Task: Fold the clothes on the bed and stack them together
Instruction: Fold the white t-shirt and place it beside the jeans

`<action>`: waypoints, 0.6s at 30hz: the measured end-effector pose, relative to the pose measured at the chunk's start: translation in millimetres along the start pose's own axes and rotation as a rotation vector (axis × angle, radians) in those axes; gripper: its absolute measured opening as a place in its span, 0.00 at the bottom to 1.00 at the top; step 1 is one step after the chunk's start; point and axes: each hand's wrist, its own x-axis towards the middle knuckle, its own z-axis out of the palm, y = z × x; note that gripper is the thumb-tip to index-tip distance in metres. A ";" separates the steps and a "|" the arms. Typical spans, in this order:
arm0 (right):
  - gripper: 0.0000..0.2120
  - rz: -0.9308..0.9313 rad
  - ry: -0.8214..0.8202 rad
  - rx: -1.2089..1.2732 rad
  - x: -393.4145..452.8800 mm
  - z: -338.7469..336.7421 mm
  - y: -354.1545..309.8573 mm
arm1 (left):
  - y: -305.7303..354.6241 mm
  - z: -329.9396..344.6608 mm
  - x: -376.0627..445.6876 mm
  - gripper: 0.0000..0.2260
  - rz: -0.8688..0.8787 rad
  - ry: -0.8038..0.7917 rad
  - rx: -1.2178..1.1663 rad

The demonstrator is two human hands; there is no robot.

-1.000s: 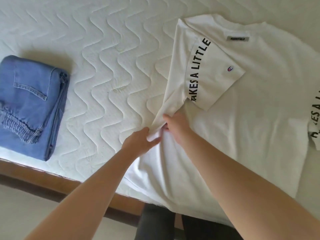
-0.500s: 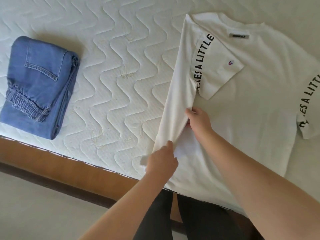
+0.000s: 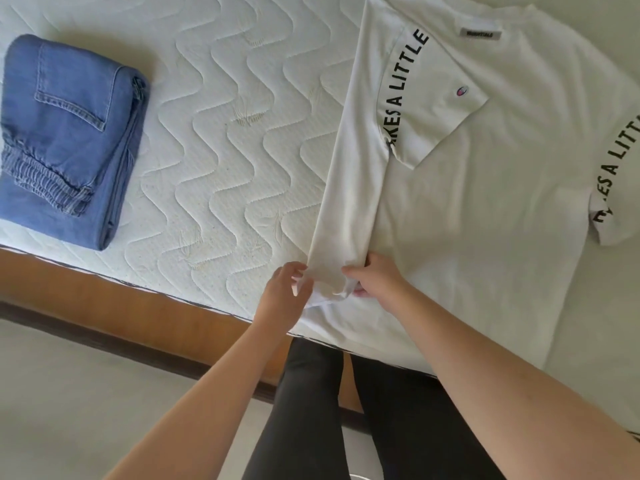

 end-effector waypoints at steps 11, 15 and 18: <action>0.14 0.052 -0.101 0.321 -18.1 -5.5 33.4 | -24.5 22.0 -23.6 0.14 0.154 0.057 0.185; 0.17 0.104 -0.148 0.229 -23.7 -2.3 27.8 | -16.4 25.5 -39.0 0.12 0.332 0.121 0.237; 0.18 0.128 -0.261 0.198 -28.5 1.6 24.0 | -17.1 27.4 -48.0 0.14 0.305 0.094 0.199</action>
